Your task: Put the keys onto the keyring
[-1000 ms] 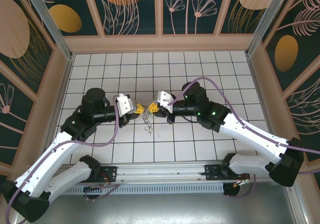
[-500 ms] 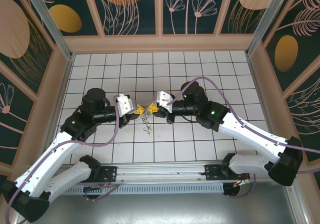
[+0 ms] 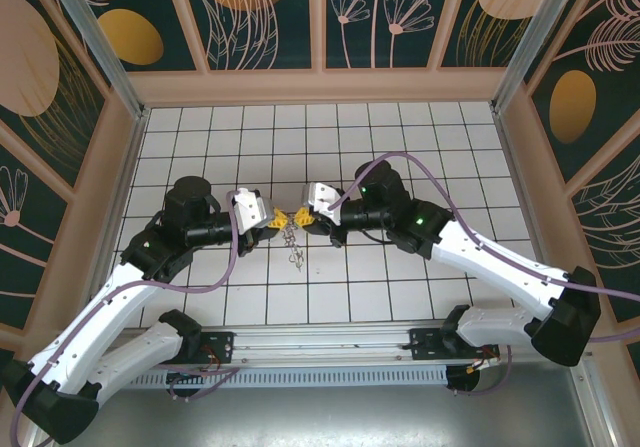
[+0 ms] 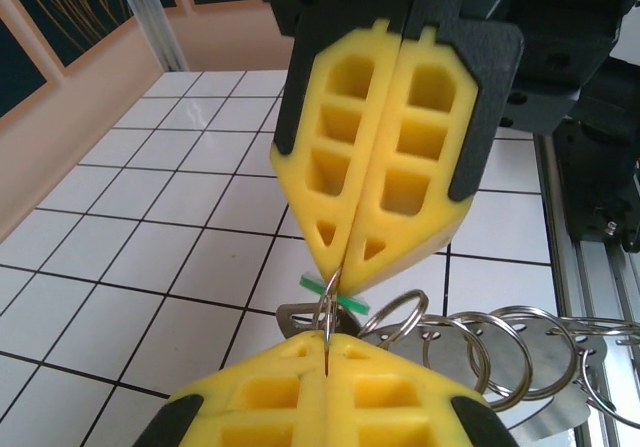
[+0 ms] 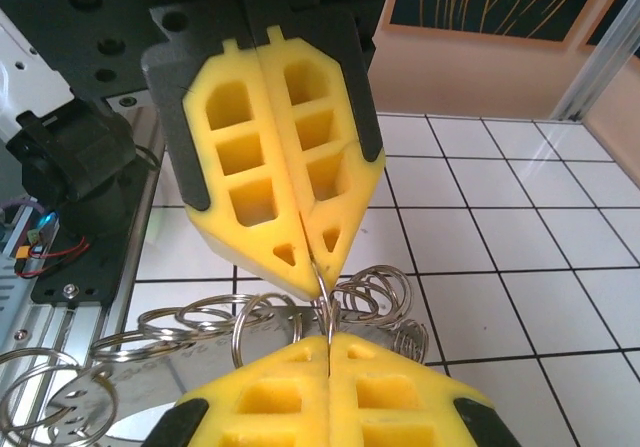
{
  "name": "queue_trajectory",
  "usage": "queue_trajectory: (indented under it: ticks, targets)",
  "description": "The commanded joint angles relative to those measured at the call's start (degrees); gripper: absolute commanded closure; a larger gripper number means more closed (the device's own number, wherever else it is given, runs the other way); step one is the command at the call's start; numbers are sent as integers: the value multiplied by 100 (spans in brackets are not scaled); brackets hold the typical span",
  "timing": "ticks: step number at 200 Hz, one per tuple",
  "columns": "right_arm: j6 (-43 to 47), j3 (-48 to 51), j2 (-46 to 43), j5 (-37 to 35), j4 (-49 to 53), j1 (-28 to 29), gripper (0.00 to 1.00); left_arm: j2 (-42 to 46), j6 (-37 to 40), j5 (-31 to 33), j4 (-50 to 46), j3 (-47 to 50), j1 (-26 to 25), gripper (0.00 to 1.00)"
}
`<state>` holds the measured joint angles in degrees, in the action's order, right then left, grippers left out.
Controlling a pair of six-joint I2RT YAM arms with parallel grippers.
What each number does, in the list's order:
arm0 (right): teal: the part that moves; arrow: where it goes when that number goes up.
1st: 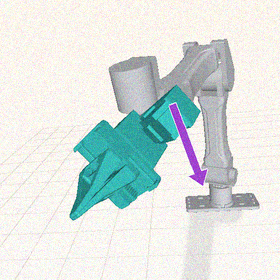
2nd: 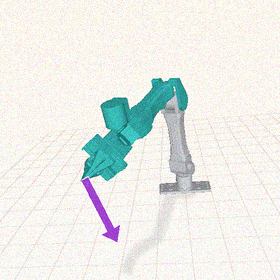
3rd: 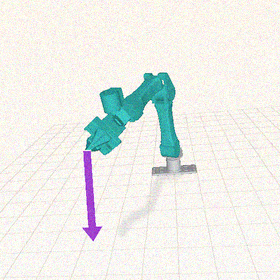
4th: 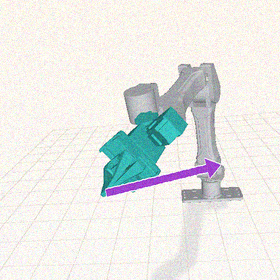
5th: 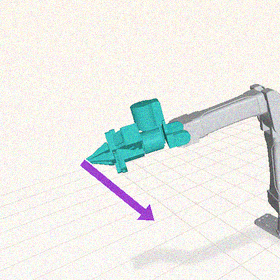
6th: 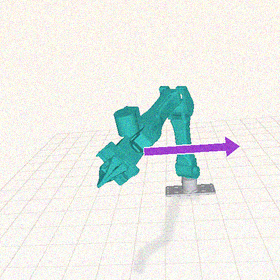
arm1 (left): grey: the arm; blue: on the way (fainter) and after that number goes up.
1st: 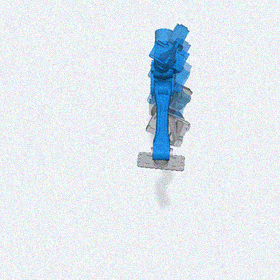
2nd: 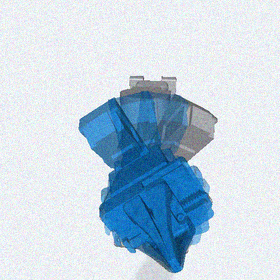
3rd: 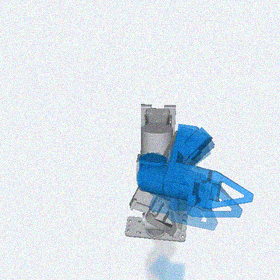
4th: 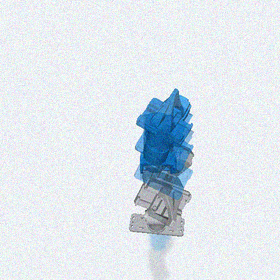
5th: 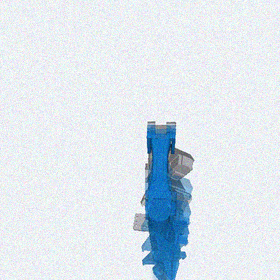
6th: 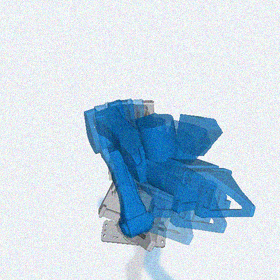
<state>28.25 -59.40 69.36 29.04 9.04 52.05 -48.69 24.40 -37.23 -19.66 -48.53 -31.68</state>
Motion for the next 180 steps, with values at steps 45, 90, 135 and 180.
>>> queue_trajectory:
  ticks: [45, 90, 135, 180]
  targets:
    - [119, -217, 16, 234, 218, -35, 100, 81, -6, -116, 377, -102, -15, 100]
    - [-16, -46, -244, 138, 19, -37, 100, 87, 4, -116, 366, -95, -23, 100]
    - [-5, 197, -518, 121, 96, -11, 100, 4, 0, -603, 281, -145, -22, 100]
    - [6, 293, -850, 172, 281, -11, 100, -317, 330, -1678, -122, -291, -22, 100]
